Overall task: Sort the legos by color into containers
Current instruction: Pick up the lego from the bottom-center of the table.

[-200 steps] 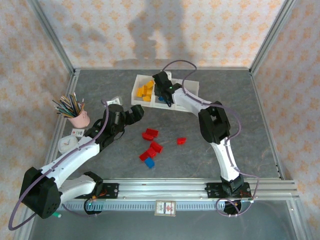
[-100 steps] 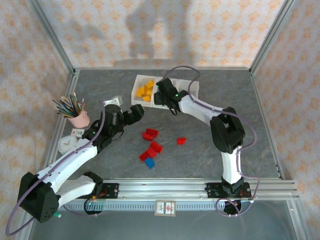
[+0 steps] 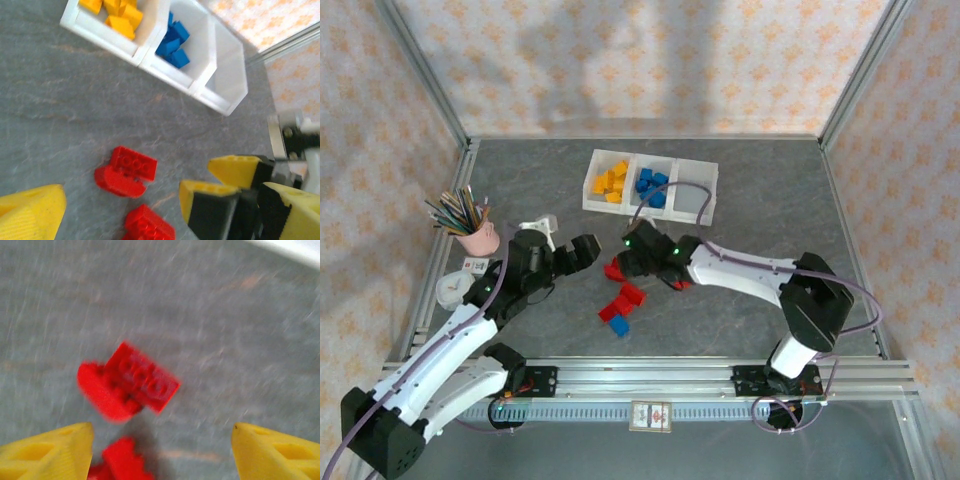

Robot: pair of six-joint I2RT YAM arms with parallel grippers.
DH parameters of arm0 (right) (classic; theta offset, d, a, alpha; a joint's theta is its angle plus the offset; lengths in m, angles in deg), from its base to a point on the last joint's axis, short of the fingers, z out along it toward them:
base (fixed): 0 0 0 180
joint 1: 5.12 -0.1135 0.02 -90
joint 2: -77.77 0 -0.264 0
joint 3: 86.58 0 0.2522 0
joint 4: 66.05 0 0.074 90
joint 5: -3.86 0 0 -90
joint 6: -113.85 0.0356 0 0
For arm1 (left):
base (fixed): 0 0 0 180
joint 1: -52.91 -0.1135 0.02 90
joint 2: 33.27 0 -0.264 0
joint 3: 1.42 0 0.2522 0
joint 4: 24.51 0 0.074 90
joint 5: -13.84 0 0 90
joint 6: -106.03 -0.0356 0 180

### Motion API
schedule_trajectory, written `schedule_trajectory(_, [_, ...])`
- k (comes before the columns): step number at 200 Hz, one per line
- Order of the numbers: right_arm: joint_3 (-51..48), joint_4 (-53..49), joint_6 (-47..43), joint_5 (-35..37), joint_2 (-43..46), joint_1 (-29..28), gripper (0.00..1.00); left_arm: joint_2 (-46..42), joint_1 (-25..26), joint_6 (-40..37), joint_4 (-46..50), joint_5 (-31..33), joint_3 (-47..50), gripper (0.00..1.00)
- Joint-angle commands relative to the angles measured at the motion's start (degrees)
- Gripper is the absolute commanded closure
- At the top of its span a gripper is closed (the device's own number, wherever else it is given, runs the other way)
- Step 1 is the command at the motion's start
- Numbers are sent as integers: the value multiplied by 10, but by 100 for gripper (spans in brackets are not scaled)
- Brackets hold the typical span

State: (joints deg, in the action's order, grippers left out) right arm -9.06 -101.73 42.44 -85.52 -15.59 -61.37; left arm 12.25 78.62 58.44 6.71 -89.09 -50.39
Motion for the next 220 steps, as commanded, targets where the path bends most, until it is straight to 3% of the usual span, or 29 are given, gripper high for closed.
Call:
schedule_trajectory(1, [-29, -29, 41, 39, 26, -55, 27, -32, -7, 20, 64, 5, 19, 1])
schedule_trajectory(70, [-80, 30, 93, 15, 10, -172, 26, -110, -7, 76, 100, 21, 59, 1])
schedule_trajectory(119, [-79, 50, 95, 31, -35, -192, 31, -120, -7, 82, 105, 28, 63, 1])
schedule_trajectory(197, [-52, 60, 70, 40, -87, -192, 53, -129, -7, 88, 100, 37, 74, 1])
schedule_trajectory(220, [-49, 56, 67, 40, -88, -192, 66, -129, -7, 88, 97, 34, 72, 1])
